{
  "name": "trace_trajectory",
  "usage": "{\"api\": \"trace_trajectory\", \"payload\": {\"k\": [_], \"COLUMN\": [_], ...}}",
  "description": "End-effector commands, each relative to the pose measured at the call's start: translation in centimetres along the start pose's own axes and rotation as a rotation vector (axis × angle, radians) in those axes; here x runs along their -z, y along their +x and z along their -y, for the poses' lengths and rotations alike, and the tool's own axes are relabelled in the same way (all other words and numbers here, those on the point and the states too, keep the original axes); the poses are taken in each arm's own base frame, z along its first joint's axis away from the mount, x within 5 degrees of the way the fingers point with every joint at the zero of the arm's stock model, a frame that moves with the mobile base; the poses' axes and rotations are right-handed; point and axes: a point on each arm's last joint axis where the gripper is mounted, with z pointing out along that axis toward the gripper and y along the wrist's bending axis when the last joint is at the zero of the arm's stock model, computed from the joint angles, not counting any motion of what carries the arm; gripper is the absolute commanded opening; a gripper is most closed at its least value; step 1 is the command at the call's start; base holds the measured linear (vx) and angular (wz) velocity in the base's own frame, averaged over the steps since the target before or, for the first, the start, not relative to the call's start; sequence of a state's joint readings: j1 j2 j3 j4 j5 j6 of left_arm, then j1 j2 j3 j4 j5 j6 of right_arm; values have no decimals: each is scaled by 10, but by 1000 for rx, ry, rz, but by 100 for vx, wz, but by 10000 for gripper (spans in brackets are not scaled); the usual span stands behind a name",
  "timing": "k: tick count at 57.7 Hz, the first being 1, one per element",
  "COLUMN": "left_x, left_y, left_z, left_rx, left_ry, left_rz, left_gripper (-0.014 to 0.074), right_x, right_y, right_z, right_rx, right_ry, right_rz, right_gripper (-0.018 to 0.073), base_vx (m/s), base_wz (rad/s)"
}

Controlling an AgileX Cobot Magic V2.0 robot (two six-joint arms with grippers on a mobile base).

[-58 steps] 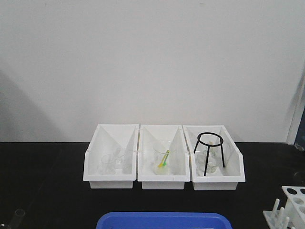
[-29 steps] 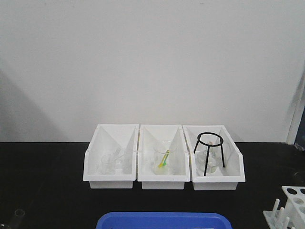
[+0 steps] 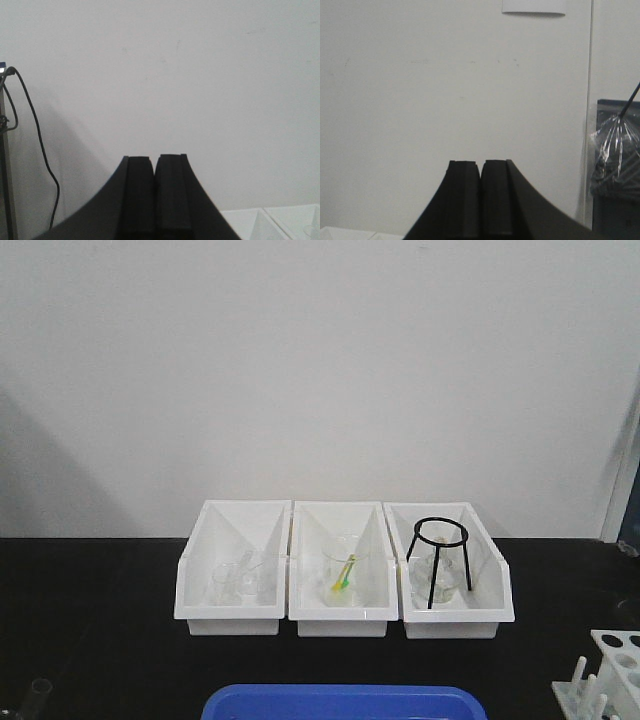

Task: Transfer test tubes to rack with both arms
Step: 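Lower the open left gripper around the glass test tube in the beaker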

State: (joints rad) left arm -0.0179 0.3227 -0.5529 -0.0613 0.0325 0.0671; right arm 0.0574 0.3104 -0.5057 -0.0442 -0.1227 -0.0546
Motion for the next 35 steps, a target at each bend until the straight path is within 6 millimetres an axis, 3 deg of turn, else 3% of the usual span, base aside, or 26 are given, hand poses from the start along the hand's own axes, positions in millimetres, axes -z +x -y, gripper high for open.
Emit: {"api": "trace_trajectory", "payload": {"k": [1, 9, 18, 35], "left_x": [-35, -79, -105, -111], "left_y": [-30, -39, -35, -29], "left_z": [0, -1, -1, -1], "left_rx": [-7, -6, -2, -1], "left_ry": [-1, -2, -8, -7], "left_rz": [25, -13, 5, -27], "left_gripper": [-20, -20, -20, 23], "right_x": [-32, -78, -113, -125], "right_y": [-27, -31, -16, 0], "right_z": [2, 3, 2, 0], "right_rx": [36, 33, 0, -15], "right_ry": [2, -4, -11, -15], "right_rz": [63, 6, -64, -116], "right_gripper": [-7, -7, -7, 2], "base_vx": [0, 0, 0, 0], "base_wz": [0, 0, 0, 0]}}
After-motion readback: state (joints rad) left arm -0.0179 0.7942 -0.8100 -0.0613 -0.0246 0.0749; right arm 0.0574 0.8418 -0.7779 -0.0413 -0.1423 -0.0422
